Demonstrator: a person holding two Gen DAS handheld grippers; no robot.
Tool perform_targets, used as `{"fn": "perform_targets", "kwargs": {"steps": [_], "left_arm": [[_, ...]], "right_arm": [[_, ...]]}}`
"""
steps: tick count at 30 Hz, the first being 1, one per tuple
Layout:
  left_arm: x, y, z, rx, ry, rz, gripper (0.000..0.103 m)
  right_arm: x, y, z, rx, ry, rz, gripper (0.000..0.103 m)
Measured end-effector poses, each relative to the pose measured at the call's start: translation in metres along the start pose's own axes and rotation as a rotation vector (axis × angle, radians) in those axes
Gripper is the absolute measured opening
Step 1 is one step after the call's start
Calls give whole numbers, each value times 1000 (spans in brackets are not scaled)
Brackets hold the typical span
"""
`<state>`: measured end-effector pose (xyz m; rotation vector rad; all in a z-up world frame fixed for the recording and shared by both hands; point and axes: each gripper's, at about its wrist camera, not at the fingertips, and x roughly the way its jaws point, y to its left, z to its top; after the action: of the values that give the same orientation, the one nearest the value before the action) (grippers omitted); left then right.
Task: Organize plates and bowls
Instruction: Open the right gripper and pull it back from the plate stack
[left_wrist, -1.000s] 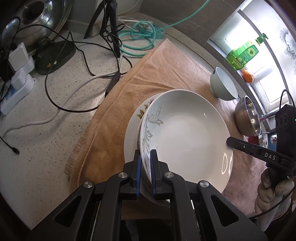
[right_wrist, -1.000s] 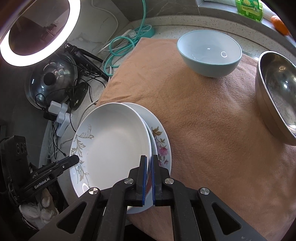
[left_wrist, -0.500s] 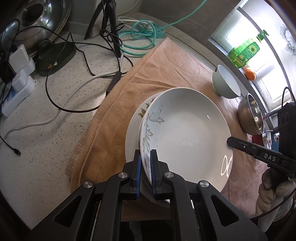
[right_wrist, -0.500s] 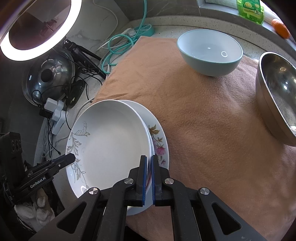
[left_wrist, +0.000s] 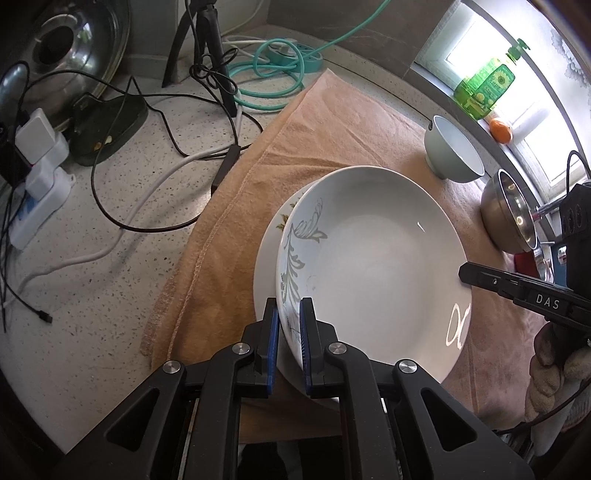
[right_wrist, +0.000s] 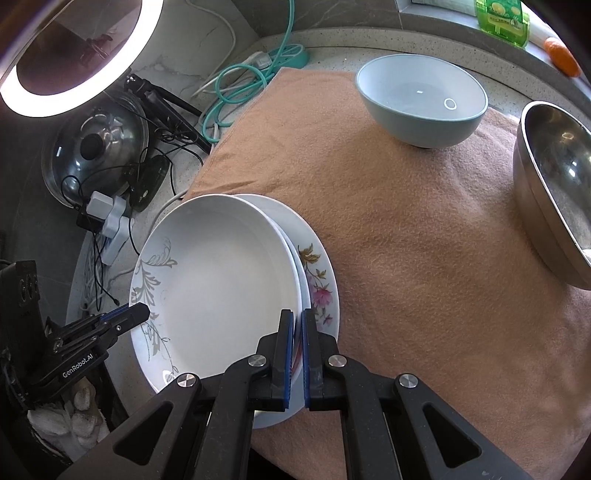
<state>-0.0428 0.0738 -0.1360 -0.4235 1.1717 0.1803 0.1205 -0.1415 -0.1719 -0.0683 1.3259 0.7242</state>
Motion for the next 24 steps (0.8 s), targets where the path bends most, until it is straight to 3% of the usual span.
{"fn": "perform_targets", "kwargs": {"steps": [11, 24], "left_arm": [[0, 3, 1, -5, 10, -21, 7], [-19, 6, 7, -2, -52, -34, 7]], "right_arm": [[1, 2, 1, 5, 1, -9, 4], [-11, 6, 0, -2, -37, -28, 7]]}}
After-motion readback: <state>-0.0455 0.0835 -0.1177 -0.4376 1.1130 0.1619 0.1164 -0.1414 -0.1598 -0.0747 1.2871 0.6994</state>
